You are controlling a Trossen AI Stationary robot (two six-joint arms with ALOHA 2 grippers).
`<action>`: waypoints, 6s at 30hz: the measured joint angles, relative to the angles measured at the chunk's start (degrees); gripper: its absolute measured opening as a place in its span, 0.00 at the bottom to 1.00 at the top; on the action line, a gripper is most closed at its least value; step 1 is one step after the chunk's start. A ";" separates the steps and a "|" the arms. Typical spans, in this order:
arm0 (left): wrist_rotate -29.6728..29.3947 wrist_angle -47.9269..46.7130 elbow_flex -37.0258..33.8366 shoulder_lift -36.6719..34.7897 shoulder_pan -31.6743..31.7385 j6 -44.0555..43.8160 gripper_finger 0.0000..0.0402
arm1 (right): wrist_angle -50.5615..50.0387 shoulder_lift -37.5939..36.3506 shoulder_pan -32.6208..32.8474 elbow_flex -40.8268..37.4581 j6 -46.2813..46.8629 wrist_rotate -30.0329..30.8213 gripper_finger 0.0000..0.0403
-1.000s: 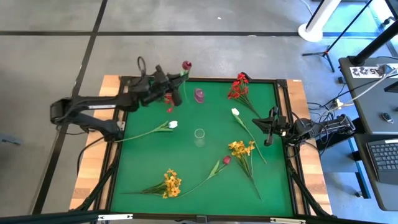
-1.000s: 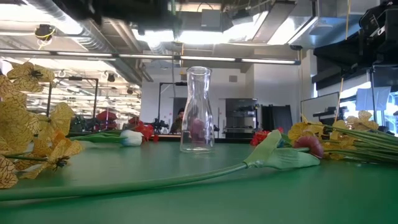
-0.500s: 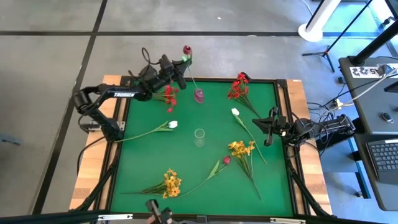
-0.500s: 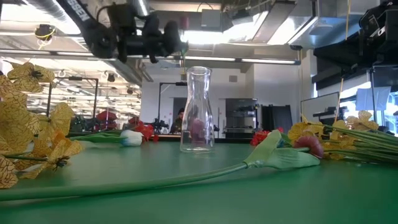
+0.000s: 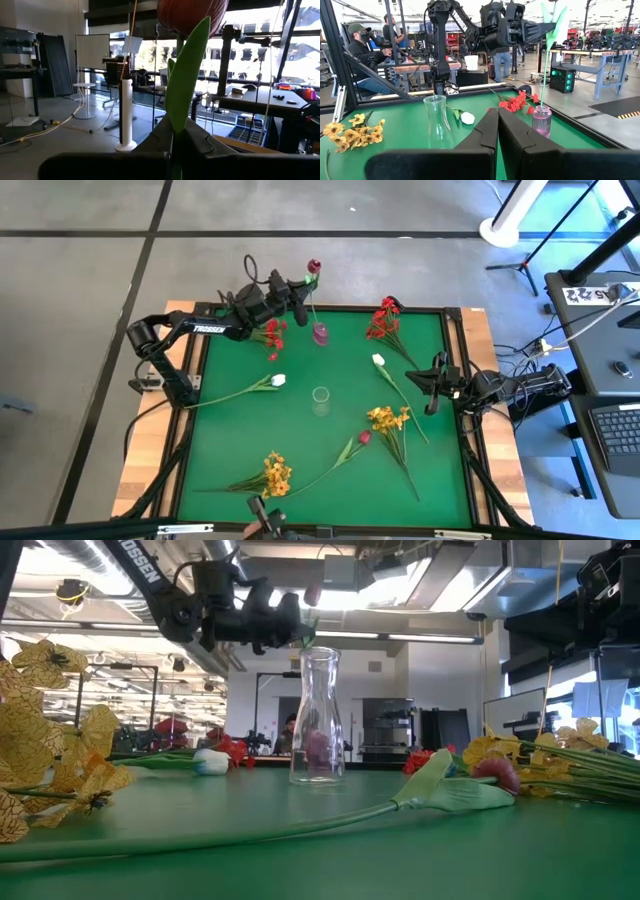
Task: Sort flowers into vase by color
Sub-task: Put the left red tulip into the pink vase, then put the left red flowers into the pink vase
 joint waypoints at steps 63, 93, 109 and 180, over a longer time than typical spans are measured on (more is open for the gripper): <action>-45.06 -112.83 28.55 -22.88 -17.88 -7.94 0.64 | -2.41 0.08 0.00 0.02 -0.02 0.01 0.04; -10.85 -96.57 -3.64 -31.41 12.40 0.96 0.64 | -2.51 0.07 0.00 0.02 -0.02 -0.03 0.04; -15.00 -91.37 -5.05 -10.97 15.16 14.93 0.60 | -2.51 0.07 0.00 0.02 -0.01 -0.03 0.04; -5.67 -45.15 14.54 -31.45 -20.93 1.82 0.02 | -2.51 0.07 0.00 0.00 0.00 -0.03 0.04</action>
